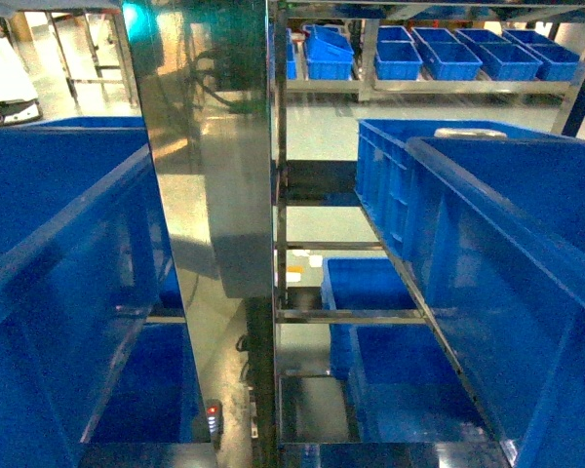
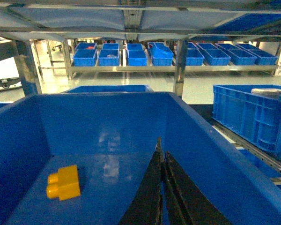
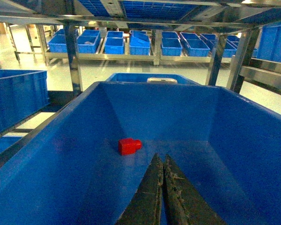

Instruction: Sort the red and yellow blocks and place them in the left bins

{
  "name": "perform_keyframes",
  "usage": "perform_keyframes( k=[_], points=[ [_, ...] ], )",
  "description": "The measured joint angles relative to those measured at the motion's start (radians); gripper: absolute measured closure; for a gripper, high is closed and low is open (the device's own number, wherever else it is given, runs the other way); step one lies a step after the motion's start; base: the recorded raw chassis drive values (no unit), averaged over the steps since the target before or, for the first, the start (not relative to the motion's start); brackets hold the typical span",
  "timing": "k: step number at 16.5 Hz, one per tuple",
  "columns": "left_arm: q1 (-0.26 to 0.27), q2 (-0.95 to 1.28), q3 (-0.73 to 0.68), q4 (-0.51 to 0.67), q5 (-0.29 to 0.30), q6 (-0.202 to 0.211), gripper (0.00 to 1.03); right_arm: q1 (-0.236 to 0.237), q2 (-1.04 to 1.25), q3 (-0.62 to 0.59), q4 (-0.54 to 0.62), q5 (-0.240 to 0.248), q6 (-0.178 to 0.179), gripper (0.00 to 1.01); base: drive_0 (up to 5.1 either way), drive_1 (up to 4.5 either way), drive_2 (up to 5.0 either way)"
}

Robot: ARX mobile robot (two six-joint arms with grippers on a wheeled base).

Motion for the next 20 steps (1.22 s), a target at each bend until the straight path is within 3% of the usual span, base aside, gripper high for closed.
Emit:
perform_keyframes(
  k=[2, 8, 10, 13, 15, 19, 20],
  points=[
    [-0.003, -0.157, -0.003, -0.188, 0.0, -0.001, 1.01, 0.0, -0.008, -0.008, 0.003, 0.0, 0.0, 0.99, 0.0, 0.0, 0.0],
    [-0.001, -0.154, -0.003, -0.18, -0.002, -0.002, 1.01, 0.0, -0.045, -0.042, 0.018, -0.003, 0.011, 0.99, 0.0, 0.0, 0.0],
    [-0.001, -0.154, -0.003, -0.18, -0.002, -0.002, 1.01, 0.0, -0.045, -0.042, 0.018, 0.001, 0.01, 0.82, 0.0, 0.0, 0.0],
    [-0.001, -0.154, -0.003, -0.18, -0.002, -0.002, 0.85, 0.0, -0.045, -0.042, 0.017, 0.004, 0.01, 0.62, 0.0, 0.0, 0.0],
    [-0.001, -0.154, -0.003, -0.18, -0.002, -0.002, 0.7, 0.0, -0.045, -0.042, 0.016, 0.005, 0.01, 0.5, 0.0, 0.0, 0.0],
    [-0.001, -0.154, -0.003, -0.18, -0.002, -0.002, 0.34, 0.0, -0.045, -0.042, 0.016, 0.004, 0.011, 0.12, 0.0, 0.0, 0.0],
    [-0.001, -0.154, -0.003, -0.18, -0.002, -0.002, 0.29, 0.0, -0.045, -0.042, 0.016, 0.004, 0.011, 0.06, 0.0, 0.0, 0.0]
  ],
)
